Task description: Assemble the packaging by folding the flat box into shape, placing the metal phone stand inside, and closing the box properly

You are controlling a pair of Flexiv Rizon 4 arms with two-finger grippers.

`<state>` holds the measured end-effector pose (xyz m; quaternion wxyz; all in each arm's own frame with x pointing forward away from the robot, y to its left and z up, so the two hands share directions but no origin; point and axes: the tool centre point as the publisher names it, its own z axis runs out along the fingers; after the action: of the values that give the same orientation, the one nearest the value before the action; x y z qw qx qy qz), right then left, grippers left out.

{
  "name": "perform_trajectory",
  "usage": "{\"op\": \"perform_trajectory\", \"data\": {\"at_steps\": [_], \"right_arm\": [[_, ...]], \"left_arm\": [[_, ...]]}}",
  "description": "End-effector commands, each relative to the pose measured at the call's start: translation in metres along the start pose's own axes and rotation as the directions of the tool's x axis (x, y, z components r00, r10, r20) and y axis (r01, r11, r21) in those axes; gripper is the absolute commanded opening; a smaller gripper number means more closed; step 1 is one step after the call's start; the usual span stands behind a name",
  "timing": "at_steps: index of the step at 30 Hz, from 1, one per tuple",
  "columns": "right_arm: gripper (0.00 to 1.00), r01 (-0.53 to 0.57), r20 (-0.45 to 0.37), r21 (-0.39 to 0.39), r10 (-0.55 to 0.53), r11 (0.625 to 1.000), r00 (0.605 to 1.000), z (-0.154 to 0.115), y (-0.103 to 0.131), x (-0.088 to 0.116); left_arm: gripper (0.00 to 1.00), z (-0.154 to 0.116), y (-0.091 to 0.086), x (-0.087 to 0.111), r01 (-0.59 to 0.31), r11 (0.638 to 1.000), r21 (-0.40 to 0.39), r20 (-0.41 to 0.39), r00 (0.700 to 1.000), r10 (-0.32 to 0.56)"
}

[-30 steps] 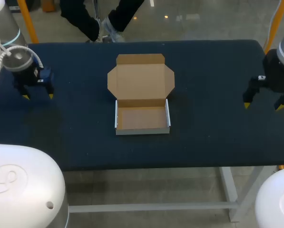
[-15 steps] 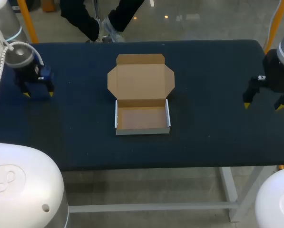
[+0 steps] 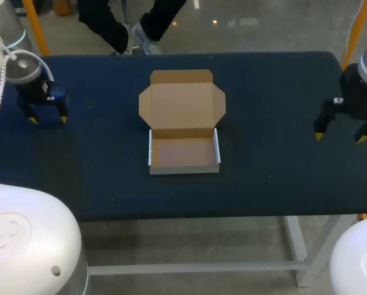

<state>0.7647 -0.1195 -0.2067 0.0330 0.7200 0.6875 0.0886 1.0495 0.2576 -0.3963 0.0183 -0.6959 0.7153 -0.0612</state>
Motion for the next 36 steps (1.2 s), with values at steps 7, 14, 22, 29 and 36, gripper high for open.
{"op": "perform_trajectory", "data": {"at_steps": [7, 14, 22, 29, 36], "right_arm": [[1.0, 0.0, 0.002, 0.005, 0.0, 1.0, 1.0, -0.003, 0.0, 0.0], [1.0, 0.0, 0.002, 0.005, 0.0, 1.0, 1.0, -0.003, 0.0, 0.0], [1.0, 0.0, 0.002, 0.005, 0.0, 1.0, 1.0, -0.003, 0.0, 0.0], [1.0, 0.0, 0.002, 0.005, 0.0, 1.0, 1.0, -0.003, 0.0, 0.0], [1.0, 0.0, 0.002, 0.005, 0.0, 1.0, 1.0, -0.003, 0.0, 0.0]], "left_arm": [[1.0, 0.002, -0.014, -0.004, -0.006, 1.0, -0.012, 0.003, 1.0, 0.006], [1.0, 0.003, -0.02, -0.004, -0.01, 1.0, -0.016, 0.006, 1.0, 0.01], [1.0, 0.005, -0.026, -0.006, -0.01, 1.0, -0.019, 0.005, 1.0, 0.01], [1.0, 0.005, -0.031, -0.007, -0.012, 1.0, -0.018, 0.003, 1.0, 0.012], [1.0, 0.007, -0.036, -0.007, -0.017, 1.0, -0.021, 0.002, 1.0, 0.017]]}}
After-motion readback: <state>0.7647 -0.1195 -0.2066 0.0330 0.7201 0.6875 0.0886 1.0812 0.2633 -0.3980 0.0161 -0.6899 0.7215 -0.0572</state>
